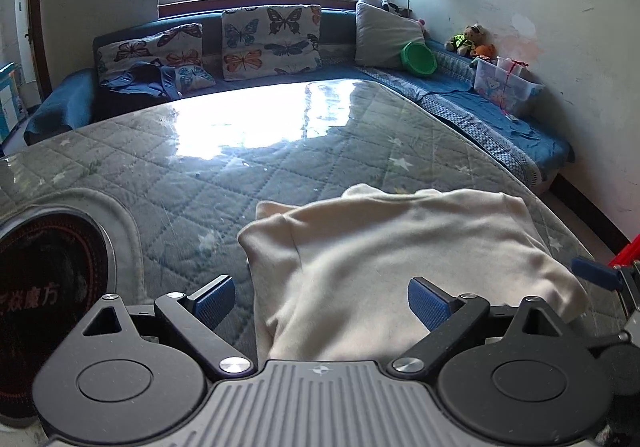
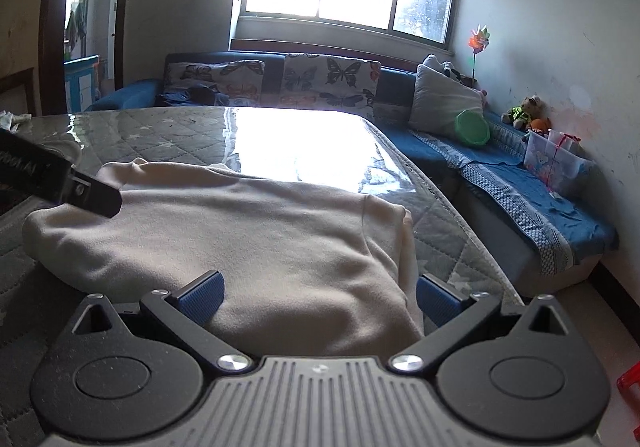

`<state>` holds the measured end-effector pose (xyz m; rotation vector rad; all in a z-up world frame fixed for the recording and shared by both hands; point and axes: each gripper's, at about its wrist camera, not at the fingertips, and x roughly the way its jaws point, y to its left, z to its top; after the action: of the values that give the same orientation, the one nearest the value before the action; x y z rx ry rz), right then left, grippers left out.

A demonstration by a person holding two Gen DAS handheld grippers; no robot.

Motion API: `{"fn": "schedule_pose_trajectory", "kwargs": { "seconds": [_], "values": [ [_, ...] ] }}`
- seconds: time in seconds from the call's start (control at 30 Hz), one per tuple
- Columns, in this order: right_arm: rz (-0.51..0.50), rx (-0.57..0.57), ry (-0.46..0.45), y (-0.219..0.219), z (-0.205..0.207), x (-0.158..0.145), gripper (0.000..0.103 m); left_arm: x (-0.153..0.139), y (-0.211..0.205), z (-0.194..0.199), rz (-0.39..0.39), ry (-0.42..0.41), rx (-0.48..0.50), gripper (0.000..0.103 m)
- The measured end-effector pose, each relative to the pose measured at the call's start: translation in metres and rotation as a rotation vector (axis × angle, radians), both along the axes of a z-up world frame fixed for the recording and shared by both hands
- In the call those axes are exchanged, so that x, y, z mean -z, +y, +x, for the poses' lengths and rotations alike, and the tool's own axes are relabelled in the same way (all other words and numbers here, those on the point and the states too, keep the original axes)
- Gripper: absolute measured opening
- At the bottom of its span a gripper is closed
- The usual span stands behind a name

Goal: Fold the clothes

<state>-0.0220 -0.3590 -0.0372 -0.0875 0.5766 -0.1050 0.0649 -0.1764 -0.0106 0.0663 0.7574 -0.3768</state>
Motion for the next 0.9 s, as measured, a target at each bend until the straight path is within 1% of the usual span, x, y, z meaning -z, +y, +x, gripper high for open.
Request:
{"fn": "schedule_pose_trajectory", "kwargs": {
  "seconds": [0.2, 0.3, 0.5, 0.9],
  "values": [
    [0.023, 0.003, 0.005, -0.003, 0.000, 0.003, 0.103, 0.000, -0.001, 0.012, 0.006, -0.006, -0.015, 0.095],
    [0.036, 0.004, 0.009, -0.005, 0.000, 0.004, 0.103, 0.001, -0.003, 0.019, 0.022, -0.013, -0.023, 0.095],
    [0.053, 0.004, 0.014, -0.008, 0.001, 0.005, 0.103, 0.008, -0.002, 0.037, 0.049, -0.011, -0.042, 0.095],
    [0.069, 0.003, 0.024, -0.013, 0.003, 0.006, 0.103, 0.025, 0.014, 0.077, 0.110, -0.006, -0.103, 0.094]
  ]
}}
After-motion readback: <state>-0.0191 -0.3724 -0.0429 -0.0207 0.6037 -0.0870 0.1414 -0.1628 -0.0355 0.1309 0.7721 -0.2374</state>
